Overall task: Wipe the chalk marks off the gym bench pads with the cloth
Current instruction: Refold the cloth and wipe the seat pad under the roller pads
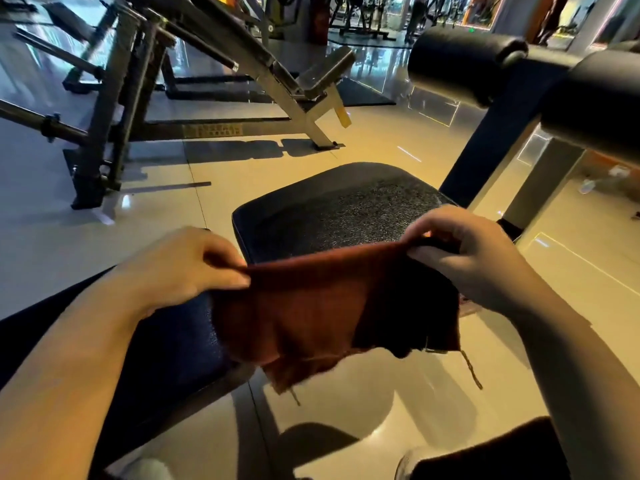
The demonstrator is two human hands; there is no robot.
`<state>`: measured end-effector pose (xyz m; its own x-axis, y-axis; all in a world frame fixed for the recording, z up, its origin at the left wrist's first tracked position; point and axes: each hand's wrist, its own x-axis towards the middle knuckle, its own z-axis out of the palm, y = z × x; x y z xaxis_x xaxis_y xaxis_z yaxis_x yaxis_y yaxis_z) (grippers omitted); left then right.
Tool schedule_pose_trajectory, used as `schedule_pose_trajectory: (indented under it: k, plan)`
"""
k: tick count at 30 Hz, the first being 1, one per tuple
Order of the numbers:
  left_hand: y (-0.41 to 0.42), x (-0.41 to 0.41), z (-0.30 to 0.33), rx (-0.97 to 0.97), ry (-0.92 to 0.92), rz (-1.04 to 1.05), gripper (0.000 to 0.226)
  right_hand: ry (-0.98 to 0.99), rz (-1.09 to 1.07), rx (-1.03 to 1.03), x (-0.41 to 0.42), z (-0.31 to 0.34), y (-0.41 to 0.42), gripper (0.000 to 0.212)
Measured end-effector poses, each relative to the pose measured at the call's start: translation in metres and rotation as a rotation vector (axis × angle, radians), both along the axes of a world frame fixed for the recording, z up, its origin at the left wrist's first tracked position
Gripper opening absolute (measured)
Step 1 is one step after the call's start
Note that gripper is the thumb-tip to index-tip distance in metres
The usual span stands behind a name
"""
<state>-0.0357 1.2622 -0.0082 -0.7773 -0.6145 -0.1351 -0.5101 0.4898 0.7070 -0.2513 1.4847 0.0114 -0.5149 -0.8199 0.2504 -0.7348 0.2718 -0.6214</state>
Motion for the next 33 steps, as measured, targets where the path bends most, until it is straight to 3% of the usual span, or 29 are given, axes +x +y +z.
schedule_pose_trajectory:
  k: [3,4,5,7,9,11,13,21,27,31,33]
  plan:
    - [0.002,-0.016,-0.018,-0.546,0.028,0.256,0.012,0.204,-0.167,0.057,-0.005,-0.019,-0.028,0.015]
    - [0.010,-0.022,-0.030,-0.714,0.014,0.273,0.026,0.278,-0.175,0.131,-0.005,-0.028,-0.036,0.020]
    - [0.019,-0.029,-0.042,-0.799,0.029,0.216,0.037,0.326,-0.158,0.212,-0.005,-0.037,-0.041,0.027]
    - [0.035,-0.042,-0.064,-0.868,0.125,-0.026,0.036,0.352,-0.141,0.305,-0.007,-0.045,-0.045,0.036]
    - [0.045,-0.054,-0.080,-0.699,0.018,-0.242,0.055,0.359,-0.169,0.294,-0.015,-0.046,-0.040,0.036]
    - [0.045,-0.064,-0.095,-0.565,-0.058,-0.249,0.077,0.367,-0.200,0.254,-0.025,-0.049,-0.034,0.038]
    - [0.033,-0.075,-0.107,-0.569,-0.108,-0.270,0.082,0.345,-0.207,0.237,-0.035,-0.055,-0.028,0.043]
    - [-0.001,-0.141,-0.093,-0.581,-0.314,-0.189,0.057,0.339,-0.158,0.289,-0.059,-0.085,-0.012,0.073]
    - [0.044,-0.082,-0.097,-0.592,-0.281,-0.252,0.086,0.278,-0.126,0.135,-0.066,-0.075,-0.011,0.065]
    - [0.055,-0.060,-0.103,-0.677,-0.217,-0.379,0.056,0.309,-0.149,0.120,-0.083,-0.082,-0.008,0.064]
    - [0.045,-0.068,-0.098,-0.677,-0.234,-0.432,0.055,0.332,-0.194,0.122,-0.095,-0.090,-0.008,0.064]
